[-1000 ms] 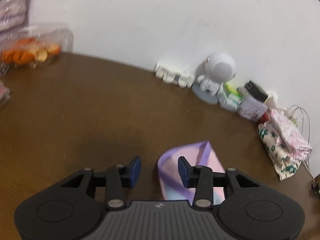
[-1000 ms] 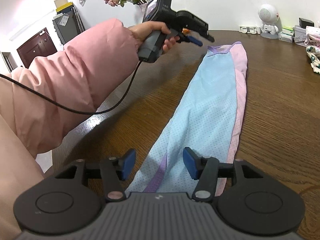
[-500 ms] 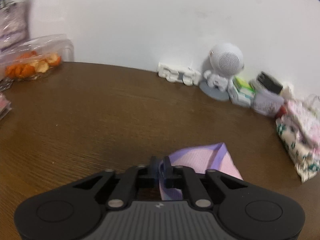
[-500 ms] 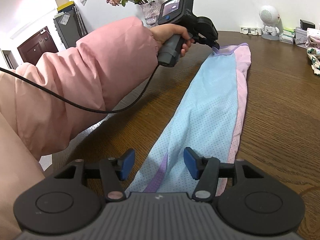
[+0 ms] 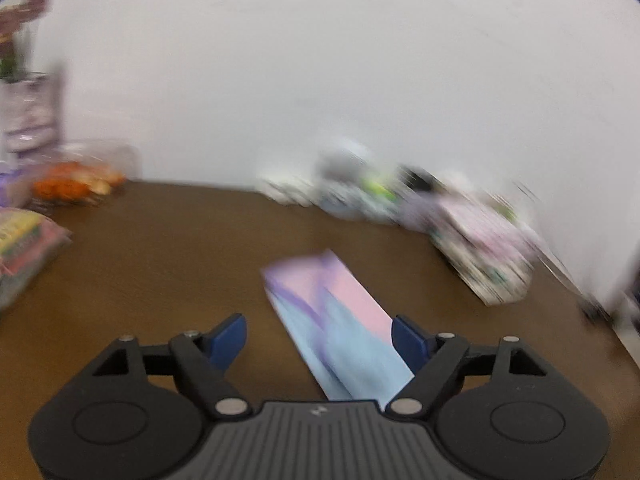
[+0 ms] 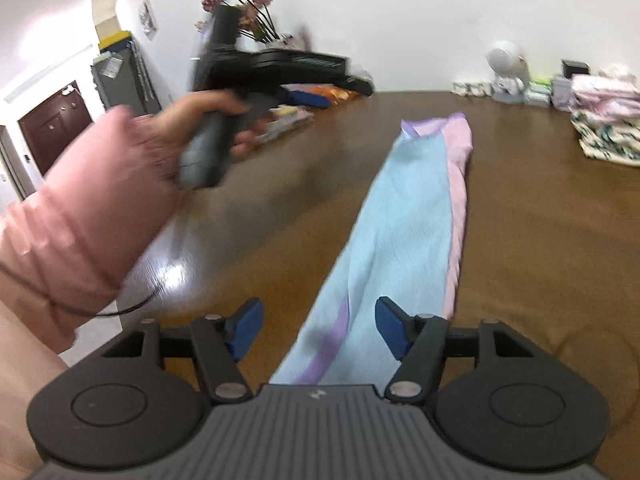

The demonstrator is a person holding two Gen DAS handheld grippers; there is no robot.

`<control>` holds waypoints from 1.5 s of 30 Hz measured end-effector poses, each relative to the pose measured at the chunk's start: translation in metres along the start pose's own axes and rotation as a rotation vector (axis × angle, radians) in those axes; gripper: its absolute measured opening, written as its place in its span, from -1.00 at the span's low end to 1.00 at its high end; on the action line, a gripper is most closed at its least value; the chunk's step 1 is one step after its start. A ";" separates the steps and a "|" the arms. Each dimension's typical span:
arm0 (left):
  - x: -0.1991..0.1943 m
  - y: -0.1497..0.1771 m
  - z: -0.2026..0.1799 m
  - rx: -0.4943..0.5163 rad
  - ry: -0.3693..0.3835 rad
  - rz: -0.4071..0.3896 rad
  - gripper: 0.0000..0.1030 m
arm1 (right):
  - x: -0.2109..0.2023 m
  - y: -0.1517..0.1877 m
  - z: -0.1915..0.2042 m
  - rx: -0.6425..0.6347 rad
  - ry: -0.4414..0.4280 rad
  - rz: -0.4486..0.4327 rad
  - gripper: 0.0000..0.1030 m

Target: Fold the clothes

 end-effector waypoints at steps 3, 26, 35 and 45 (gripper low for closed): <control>-0.021 0.040 -0.044 0.050 0.144 0.059 0.01 | -0.011 0.014 0.002 0.012 0.040 0.004 0.08; -0.109 0.128 -0.119 0.128 0.106 -0.087 0.88 | -0.061 0.044 0.032 0.014 0.063 -0.097 0.76; -0.191 0.183 -0.142 0.044 -0.179 -0.193 1.00 | -0.111 0.063 0.019 0.086 0.109 -0.180 0.99; -0.225 0.226 -0.151 -0.032 -0.170 -0.154 1.00 | -0.119 0.091 0.027 0.120 0.201 -0.162 0.99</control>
Point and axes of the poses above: each gripper's, at about its wrist camera, not at the fingertips, and x roughly the way its jaws point, z to its left, y to its underside, the point moved 7 cm from there along x, roughly the way its jaws point, and after that the axes turned 3 degrees about x, right-handed, at the moved point
